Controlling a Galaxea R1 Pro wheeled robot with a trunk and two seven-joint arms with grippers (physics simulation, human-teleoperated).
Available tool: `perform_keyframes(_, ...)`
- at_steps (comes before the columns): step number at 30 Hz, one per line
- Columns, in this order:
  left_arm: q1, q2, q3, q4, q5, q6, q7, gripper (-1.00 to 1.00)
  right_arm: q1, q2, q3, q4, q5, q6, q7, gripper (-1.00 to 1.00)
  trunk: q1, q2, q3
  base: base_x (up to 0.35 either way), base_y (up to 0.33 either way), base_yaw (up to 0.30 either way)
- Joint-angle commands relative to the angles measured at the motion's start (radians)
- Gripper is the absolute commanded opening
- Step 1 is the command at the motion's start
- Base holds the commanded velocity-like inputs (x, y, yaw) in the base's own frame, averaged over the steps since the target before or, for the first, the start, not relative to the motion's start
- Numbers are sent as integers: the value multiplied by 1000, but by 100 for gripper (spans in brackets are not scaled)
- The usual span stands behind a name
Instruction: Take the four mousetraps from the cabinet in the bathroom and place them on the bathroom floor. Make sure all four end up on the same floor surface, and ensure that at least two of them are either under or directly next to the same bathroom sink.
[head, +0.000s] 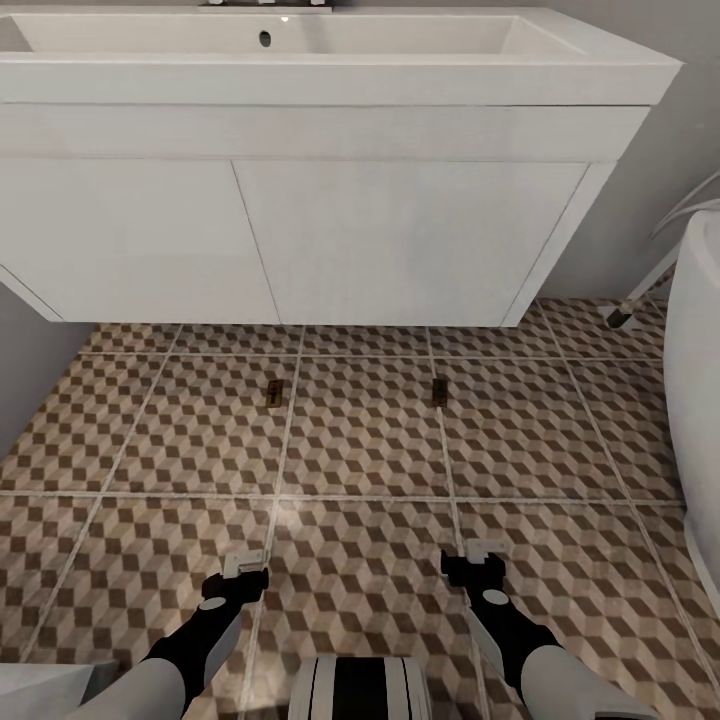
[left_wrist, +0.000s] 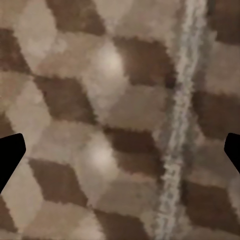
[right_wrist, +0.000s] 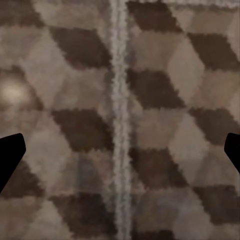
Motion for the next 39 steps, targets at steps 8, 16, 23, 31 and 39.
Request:
perform_keyframes(8, 0, -1, 0, 1, 5, -4, 4, 100, 0, 1, -7, 1, 10, -3, -3, 100, 0, 0, -1, 0, 0, 0)
perform_keyframes(16, 0, -1, 0, 1, 5, -4, 3, 100, 0, 1, -7, 1, 10, -3, -4, 100, 0, 0, -1, 0, 0, 0)
perform_keyframes(23, 0, -1, 0, 1, 5, -4, 4, 100, 0, 1, -7, 1, 10, -3, -4, 100, -1, 0, 7, 0, 0, 0)
perform_keyframes(31, 0, -1, 0, 1, 6, -3, 4, 100, 0, 1, -7, 1, 10, -3, -4, 100, -5, 2, 38, 0, 0, 0)
perform_keyframes(39, 0, 0, 1, 1, 6, -3, 4, 100, 0, 1, -7, 1, 10, -3, -4, 100, -8, 4, 69, 0, 0, 0)
